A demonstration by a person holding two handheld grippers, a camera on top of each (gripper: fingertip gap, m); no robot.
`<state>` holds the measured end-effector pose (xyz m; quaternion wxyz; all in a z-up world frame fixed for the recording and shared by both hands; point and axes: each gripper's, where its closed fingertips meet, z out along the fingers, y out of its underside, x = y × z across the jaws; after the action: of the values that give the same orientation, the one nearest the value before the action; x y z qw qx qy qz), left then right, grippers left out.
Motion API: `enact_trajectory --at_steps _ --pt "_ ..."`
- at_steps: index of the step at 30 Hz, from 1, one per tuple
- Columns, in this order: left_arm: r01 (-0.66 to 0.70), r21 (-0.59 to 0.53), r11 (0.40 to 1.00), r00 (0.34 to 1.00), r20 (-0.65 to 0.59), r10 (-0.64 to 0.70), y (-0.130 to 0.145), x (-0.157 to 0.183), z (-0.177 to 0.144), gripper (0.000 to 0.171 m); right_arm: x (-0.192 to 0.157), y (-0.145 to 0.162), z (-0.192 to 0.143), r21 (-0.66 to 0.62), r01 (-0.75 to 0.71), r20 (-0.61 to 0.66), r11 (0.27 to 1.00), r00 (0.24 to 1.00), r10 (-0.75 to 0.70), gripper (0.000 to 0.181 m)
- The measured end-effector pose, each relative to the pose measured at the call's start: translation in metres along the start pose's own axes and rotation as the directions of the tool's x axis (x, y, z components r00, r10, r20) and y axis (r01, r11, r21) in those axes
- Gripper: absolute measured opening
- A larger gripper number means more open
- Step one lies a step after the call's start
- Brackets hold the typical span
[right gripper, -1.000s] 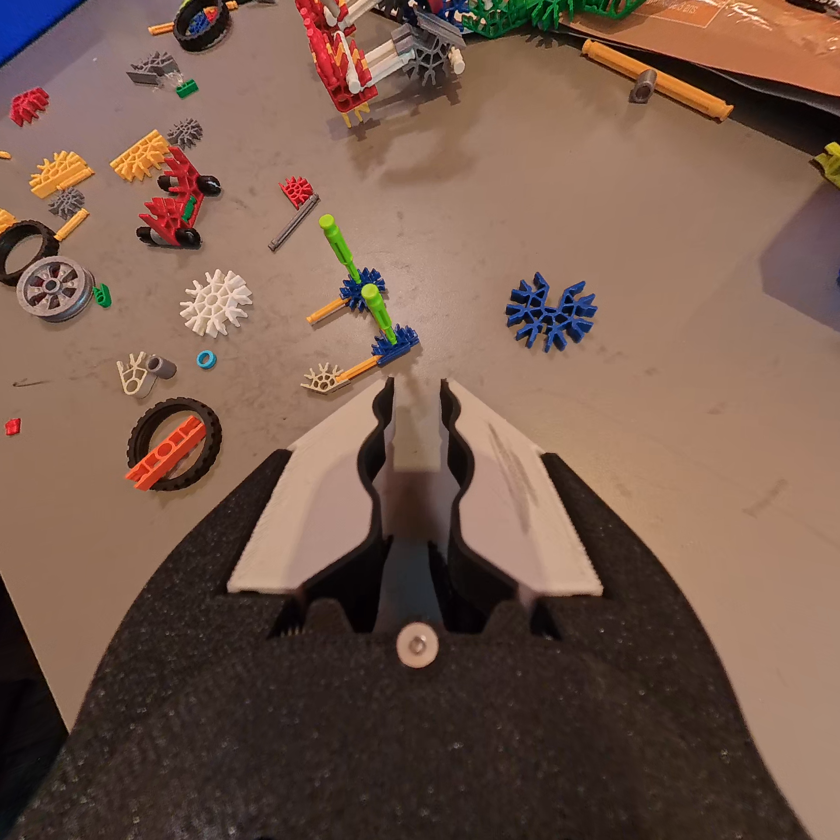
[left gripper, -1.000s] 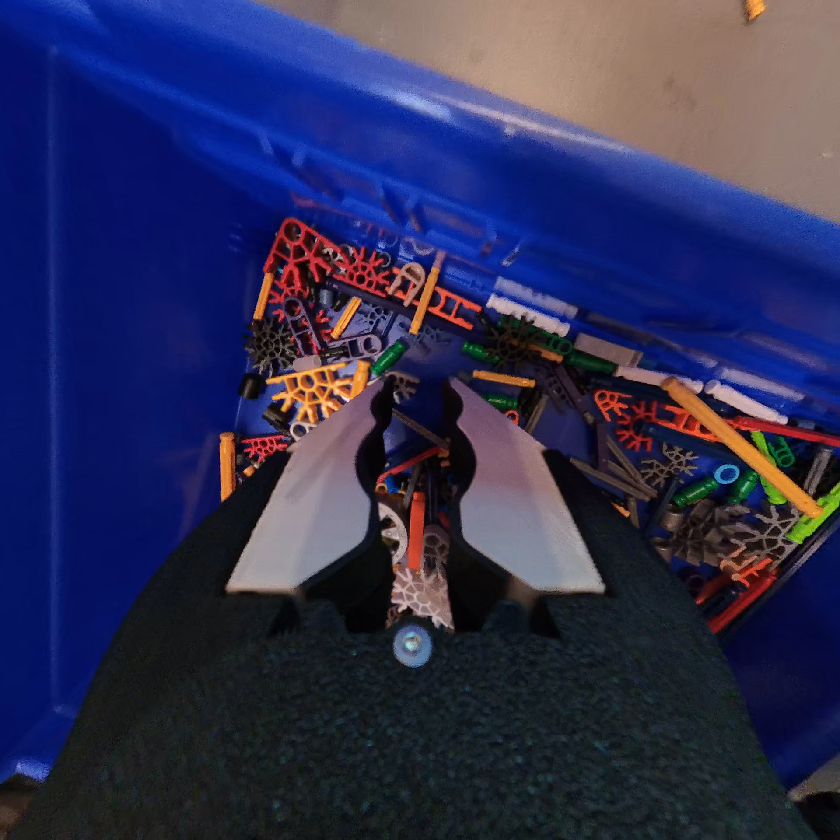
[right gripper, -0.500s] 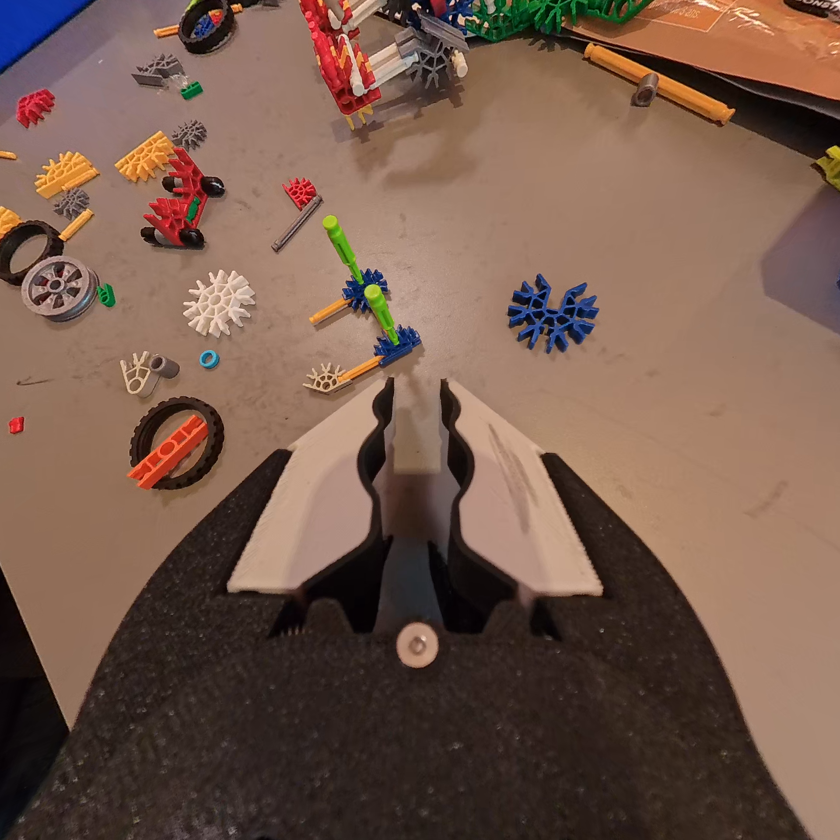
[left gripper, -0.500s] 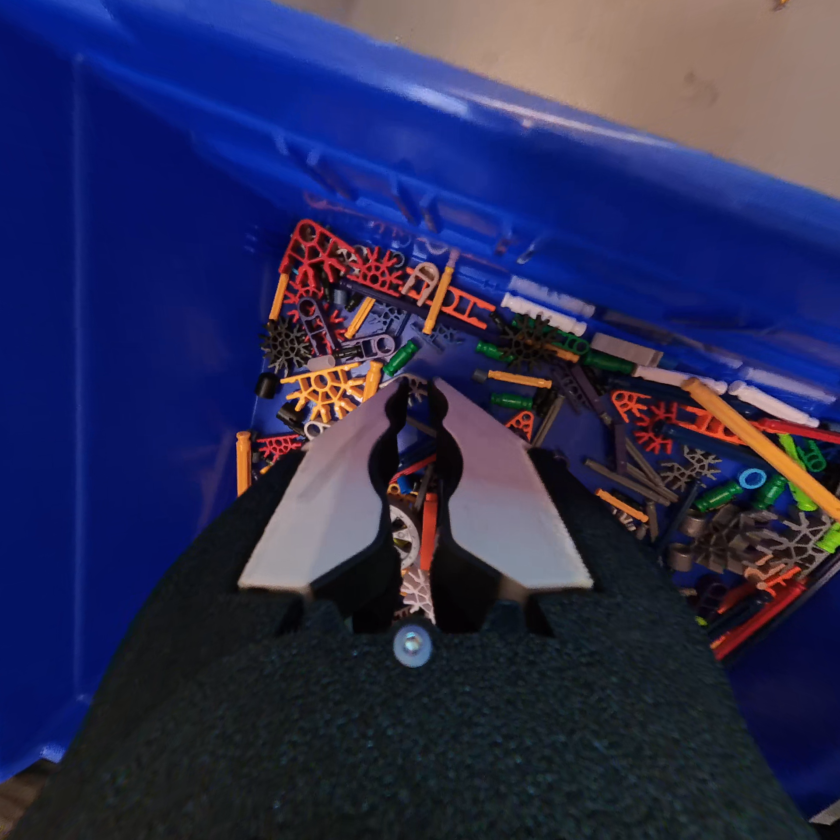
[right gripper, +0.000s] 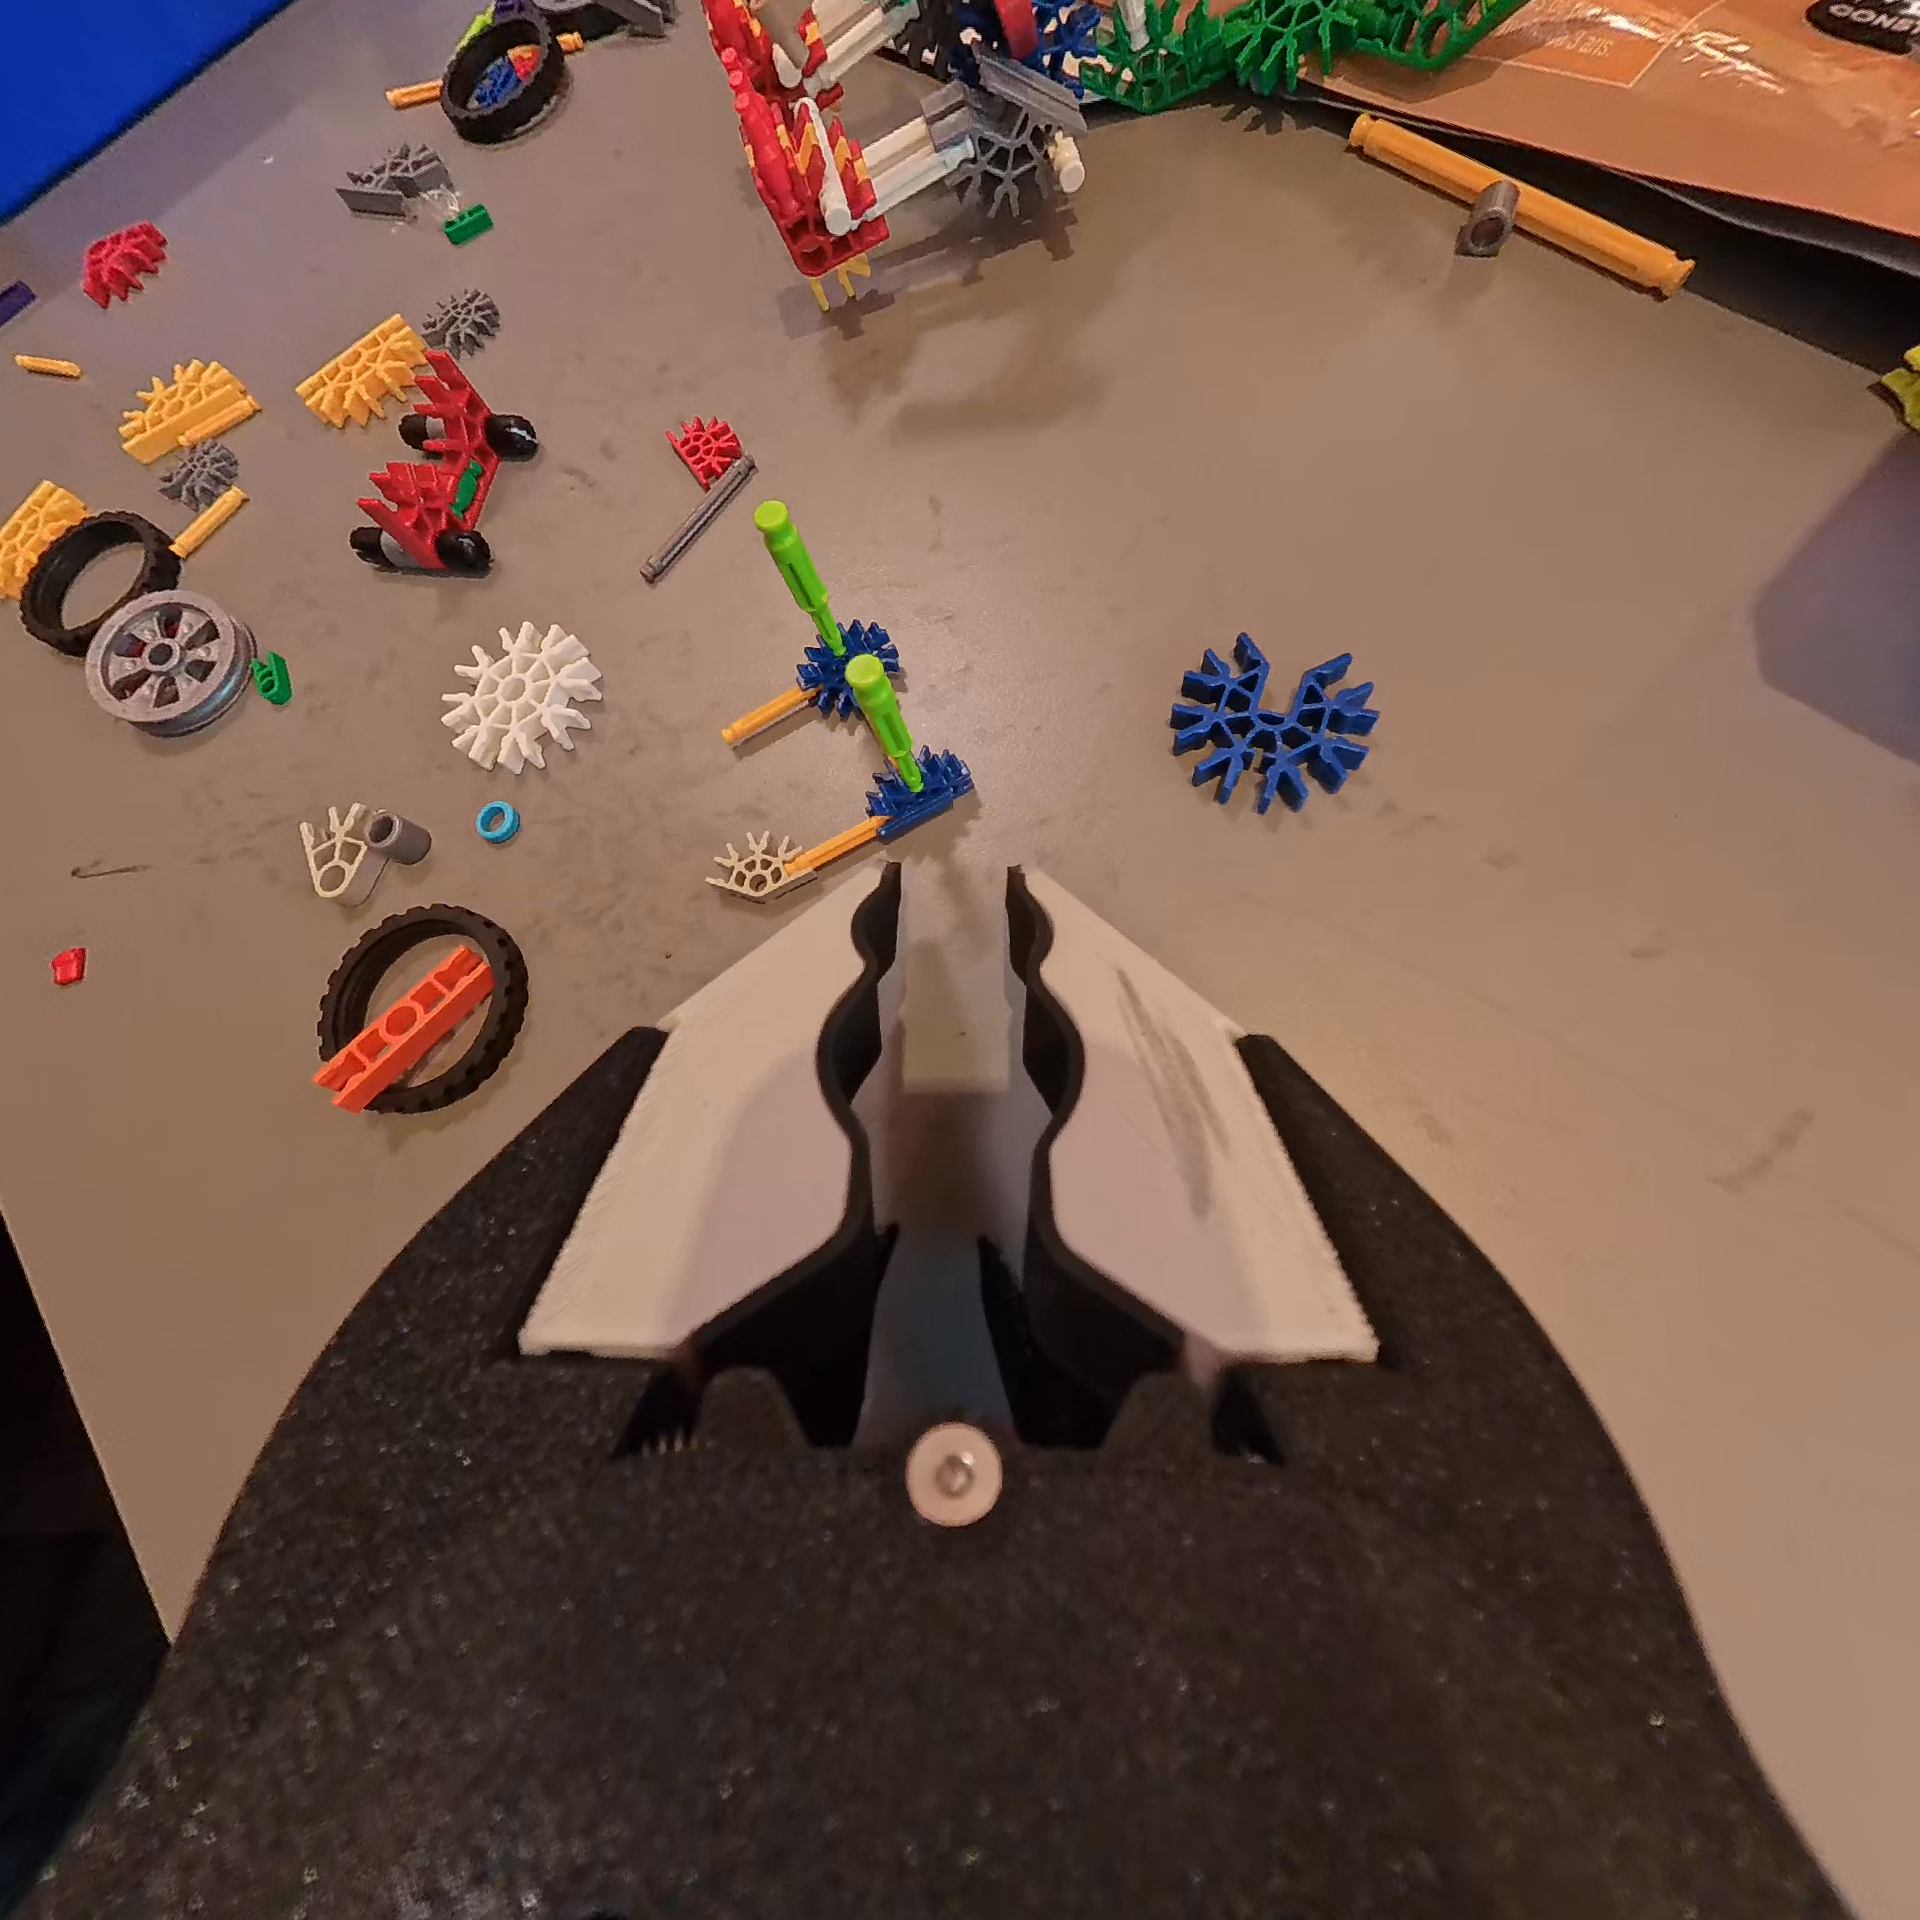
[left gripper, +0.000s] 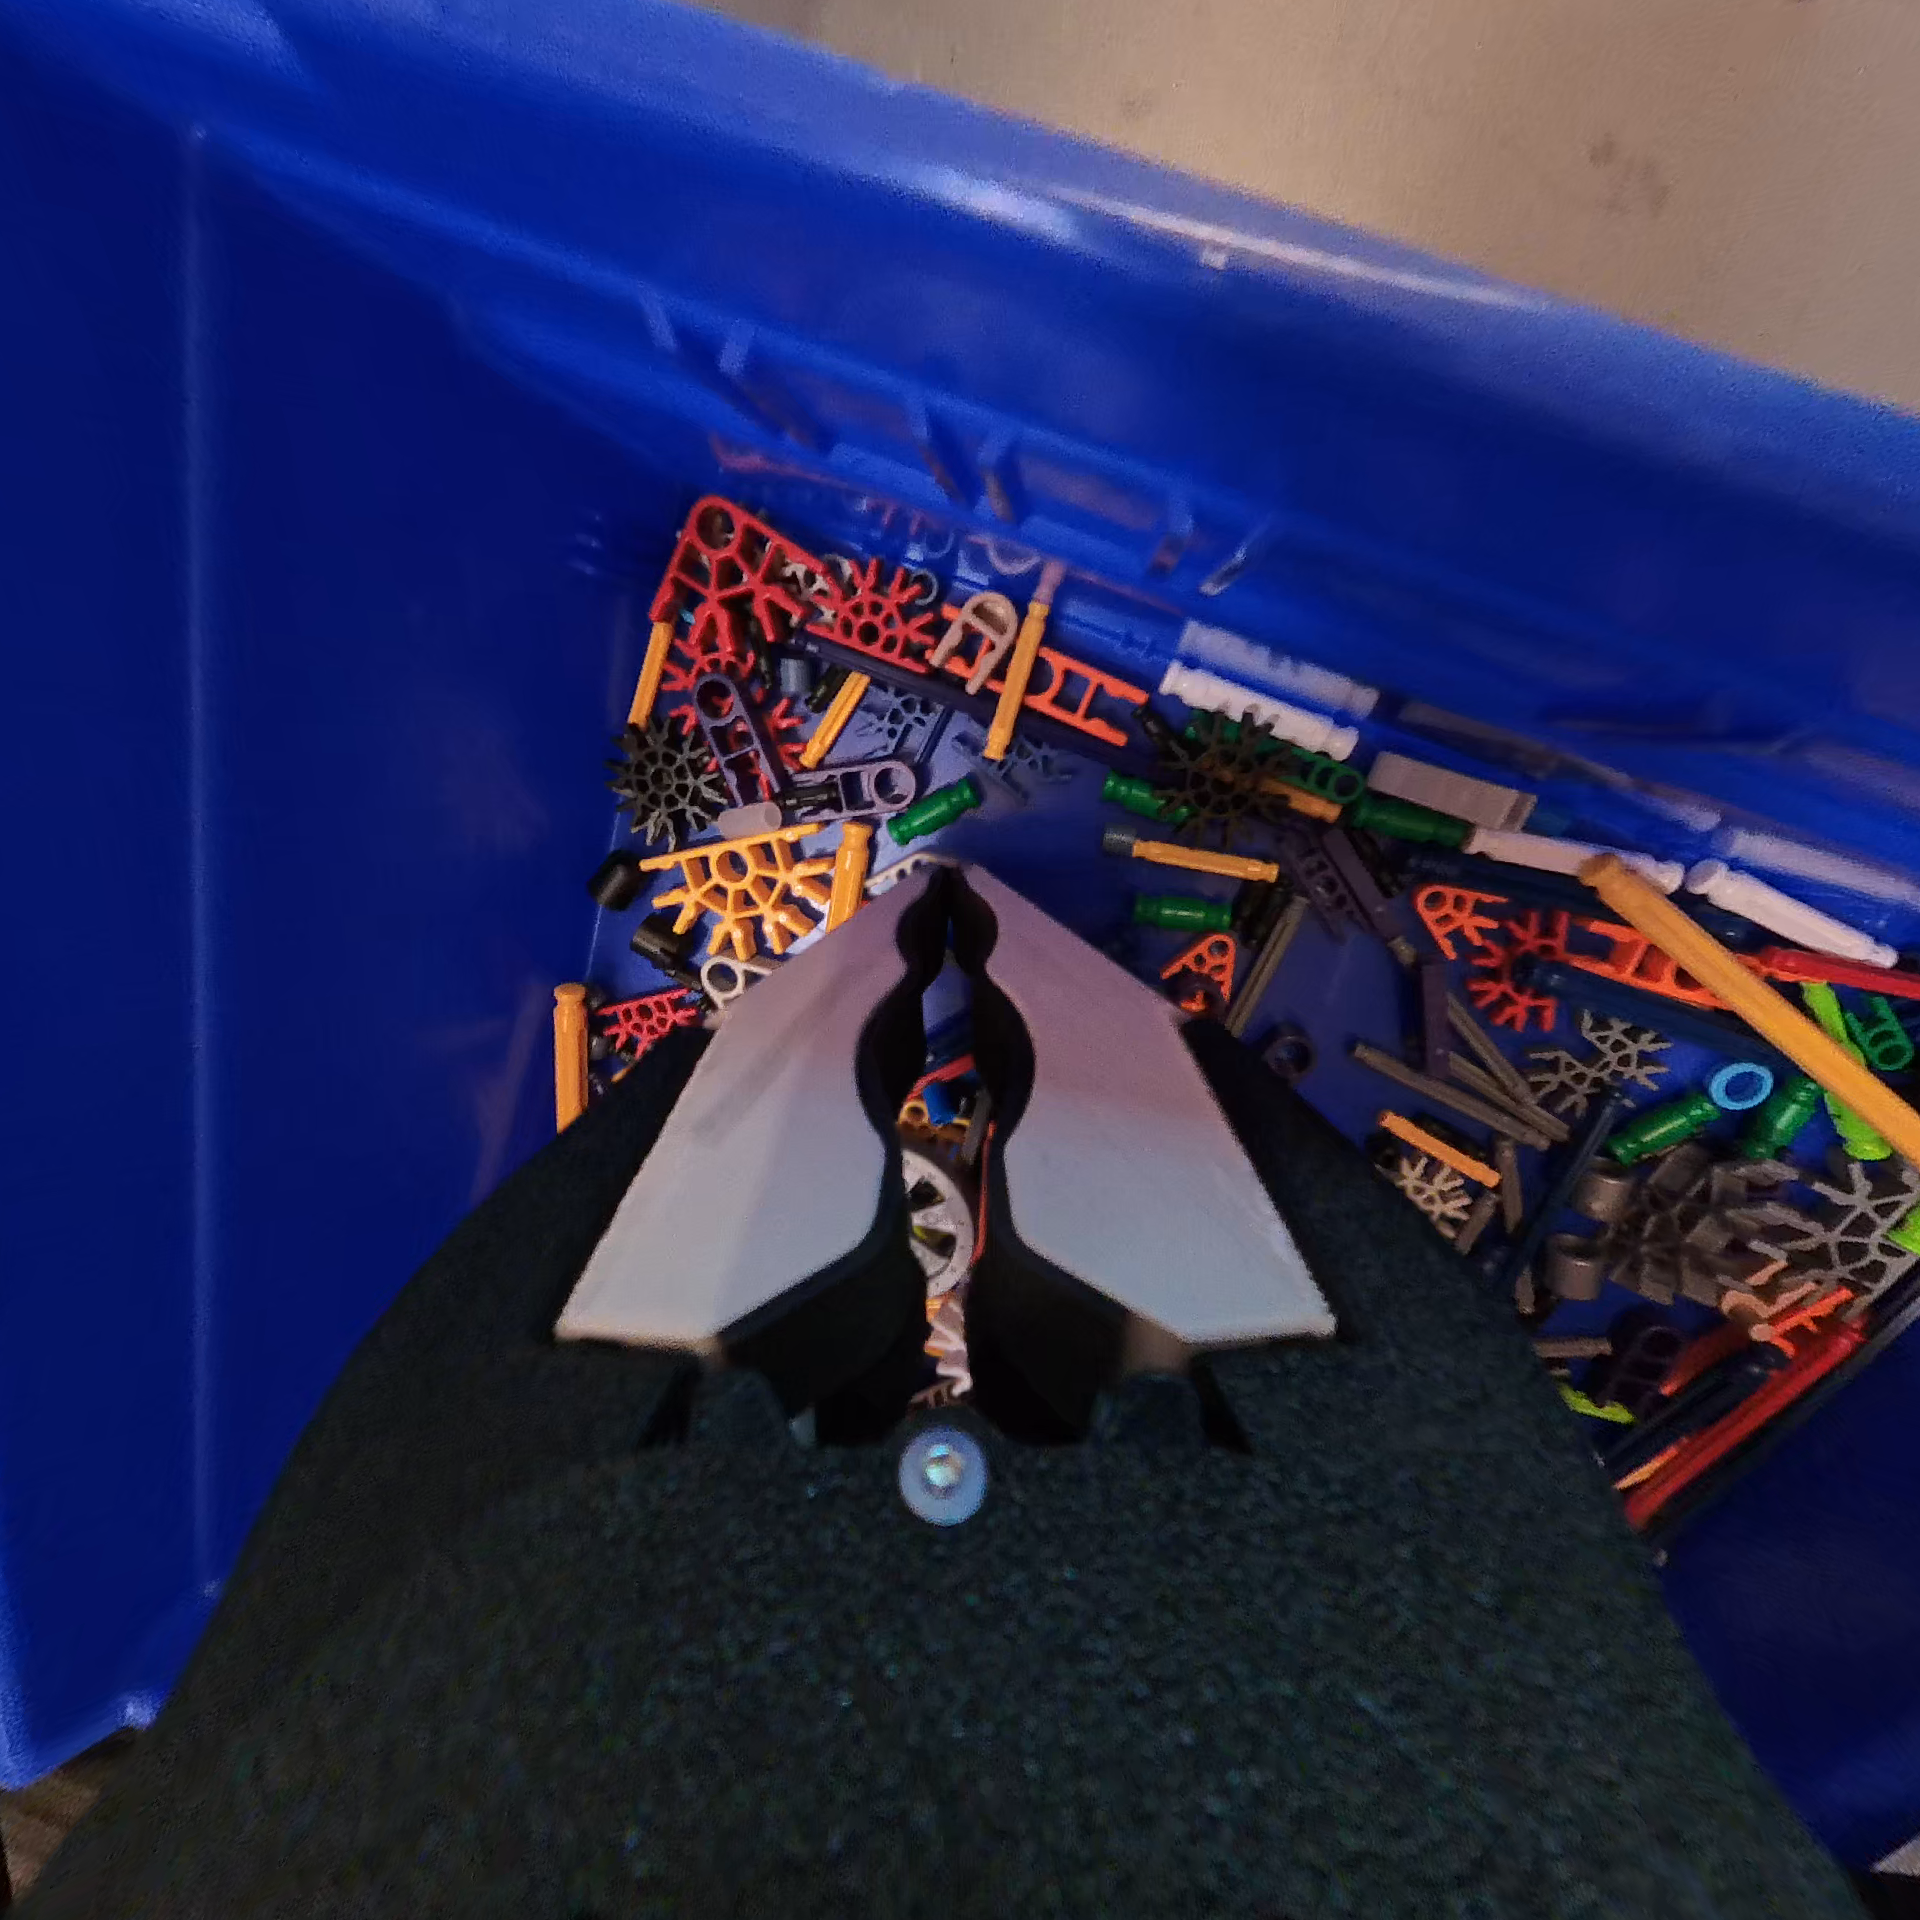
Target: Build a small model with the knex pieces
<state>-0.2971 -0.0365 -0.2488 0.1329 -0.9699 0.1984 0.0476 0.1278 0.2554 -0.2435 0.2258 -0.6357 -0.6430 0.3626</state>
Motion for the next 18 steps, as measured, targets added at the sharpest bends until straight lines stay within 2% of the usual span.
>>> enact_trajectory --at_steps 7,18 --pt "0.035 -0.002 0.999 0.999 0.020 -0.035 0.0067 -0.0064 -0.0067 0.000 -0.0010 -0.0006 -0.0005 0.005 -0.002 0.011 1.000 1.000 0.002 0.020" --pt "0.042 -0.004 0.999 0.999 0.004 -0.042 0.0103 -0.0040 -0.0090 0.011 -0.0005 0.0004 0.0005 -0.005 -0.007 0.012 1.000 1.000 0.007 0.020"
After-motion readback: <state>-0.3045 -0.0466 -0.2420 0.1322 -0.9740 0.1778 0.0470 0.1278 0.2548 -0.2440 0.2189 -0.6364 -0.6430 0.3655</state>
